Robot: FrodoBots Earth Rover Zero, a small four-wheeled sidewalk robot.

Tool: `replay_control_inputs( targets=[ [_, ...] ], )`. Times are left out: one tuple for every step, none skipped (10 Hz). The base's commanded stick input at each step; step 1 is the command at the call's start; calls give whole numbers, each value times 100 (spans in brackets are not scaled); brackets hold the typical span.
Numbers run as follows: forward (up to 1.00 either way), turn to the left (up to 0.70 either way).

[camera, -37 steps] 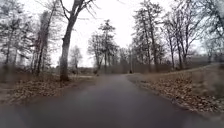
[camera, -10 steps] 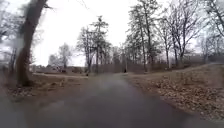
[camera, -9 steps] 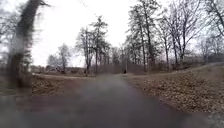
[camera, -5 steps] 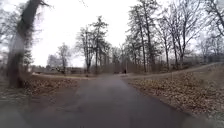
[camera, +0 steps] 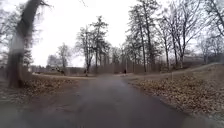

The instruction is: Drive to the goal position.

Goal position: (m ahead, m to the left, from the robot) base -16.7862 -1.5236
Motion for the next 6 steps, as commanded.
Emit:
replay_control_inputs(
  targets=[
    [0,100],
    [0,100],
    [0,100],
    [0,100],
    [0,100],
    [0,100]
  ],
)
